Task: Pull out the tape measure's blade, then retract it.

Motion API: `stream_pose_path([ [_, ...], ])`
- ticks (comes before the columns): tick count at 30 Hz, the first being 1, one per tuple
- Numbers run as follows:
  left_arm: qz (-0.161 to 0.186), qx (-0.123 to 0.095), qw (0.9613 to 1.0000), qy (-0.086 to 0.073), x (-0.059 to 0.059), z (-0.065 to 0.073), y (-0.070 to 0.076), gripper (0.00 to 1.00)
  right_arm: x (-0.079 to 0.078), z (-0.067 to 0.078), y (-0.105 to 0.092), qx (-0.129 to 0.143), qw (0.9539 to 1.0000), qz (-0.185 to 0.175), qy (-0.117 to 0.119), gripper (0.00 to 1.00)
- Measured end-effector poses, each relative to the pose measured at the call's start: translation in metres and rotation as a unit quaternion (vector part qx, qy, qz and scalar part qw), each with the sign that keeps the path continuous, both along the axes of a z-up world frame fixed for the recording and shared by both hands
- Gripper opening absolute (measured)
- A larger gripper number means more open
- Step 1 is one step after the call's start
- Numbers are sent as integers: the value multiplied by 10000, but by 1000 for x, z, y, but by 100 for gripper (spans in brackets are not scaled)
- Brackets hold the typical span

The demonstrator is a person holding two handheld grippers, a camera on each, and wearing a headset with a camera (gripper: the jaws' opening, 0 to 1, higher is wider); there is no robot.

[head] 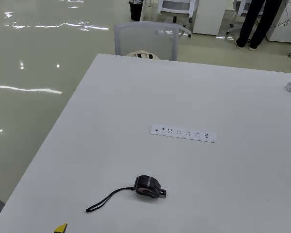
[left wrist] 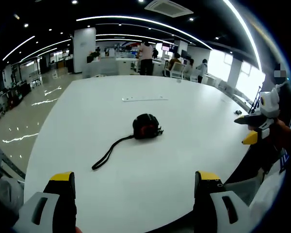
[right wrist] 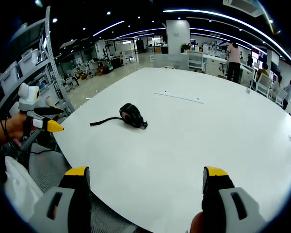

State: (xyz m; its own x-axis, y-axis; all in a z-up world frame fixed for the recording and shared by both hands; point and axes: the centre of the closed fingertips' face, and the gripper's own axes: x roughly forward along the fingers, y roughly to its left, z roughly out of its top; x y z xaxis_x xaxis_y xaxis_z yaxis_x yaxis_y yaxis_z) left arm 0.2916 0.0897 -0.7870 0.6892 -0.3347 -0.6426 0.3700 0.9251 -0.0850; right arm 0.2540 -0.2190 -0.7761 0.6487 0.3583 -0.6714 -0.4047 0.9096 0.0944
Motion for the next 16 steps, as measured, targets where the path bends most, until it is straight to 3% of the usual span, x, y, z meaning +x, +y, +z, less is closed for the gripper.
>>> stream_pose_path([
  [16,6,5,10000,14,1,1,1,100,-1,0,-1,-46,10000,20,5,99],
])
